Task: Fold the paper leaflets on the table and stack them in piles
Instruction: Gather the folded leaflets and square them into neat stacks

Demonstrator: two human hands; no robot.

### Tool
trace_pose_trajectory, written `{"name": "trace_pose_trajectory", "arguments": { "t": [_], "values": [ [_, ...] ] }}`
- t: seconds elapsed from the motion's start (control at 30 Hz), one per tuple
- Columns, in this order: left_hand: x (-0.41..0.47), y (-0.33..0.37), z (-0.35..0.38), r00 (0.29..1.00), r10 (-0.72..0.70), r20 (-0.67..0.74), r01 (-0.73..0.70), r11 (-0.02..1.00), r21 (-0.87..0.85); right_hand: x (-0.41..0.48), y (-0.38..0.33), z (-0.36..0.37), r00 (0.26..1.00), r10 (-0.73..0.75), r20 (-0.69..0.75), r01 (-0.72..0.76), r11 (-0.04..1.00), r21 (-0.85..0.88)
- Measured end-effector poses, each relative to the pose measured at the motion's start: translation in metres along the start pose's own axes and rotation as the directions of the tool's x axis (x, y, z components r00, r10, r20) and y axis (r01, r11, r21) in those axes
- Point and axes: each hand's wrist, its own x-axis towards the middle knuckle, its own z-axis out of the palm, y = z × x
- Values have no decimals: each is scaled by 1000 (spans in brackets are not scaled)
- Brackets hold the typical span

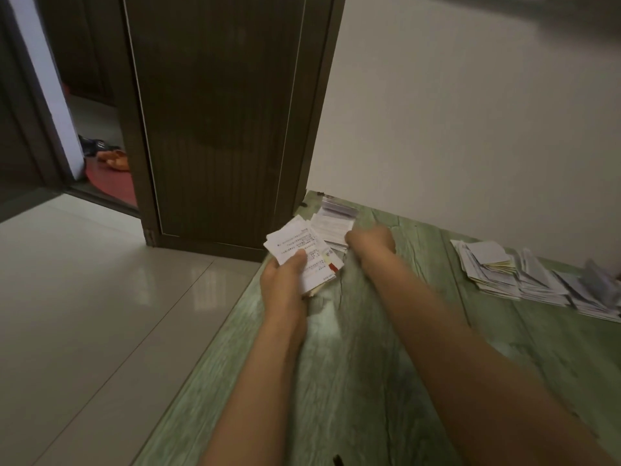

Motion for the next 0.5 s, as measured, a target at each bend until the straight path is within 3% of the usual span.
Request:
{"name": "trace_pose_trajectory", "arguments": {
  "t": [0.07, 0.13, 0.23, 0.3, 0.37, 0.5],
  "values": [
    [2, 5, -1, 996, -80, 32, 85, 976, -199, -3, 5, -4, 989, -125, -73, 125, 992, -8],
    [2, 8, -2, 991, -109, 76, 127, 945, -301, -4, 6, -7, 916, -368, -159, 350, 927, -133],
    [2, 9, -6, 981, -128, 149, 170, 931, -324, -1, -5, -4, 804, -594, -1, 568, 770, -289],
    [1, 11, -8, 973, -130, 190, 186, 931, -314, 1, -13, 2, 795, -579, 182, 604, 726, -328],
    [0, 12, -9, 970, -129, 207, 193, 926, -325, 5, -14, 8, 809, -474, 346, 581, 730, -360],
    [2, 14, -10, 973, -112, 204, 182, 914, -363, 7, -15, 17, 834, -446, 326, 548, 742, -387]
  ]
}}
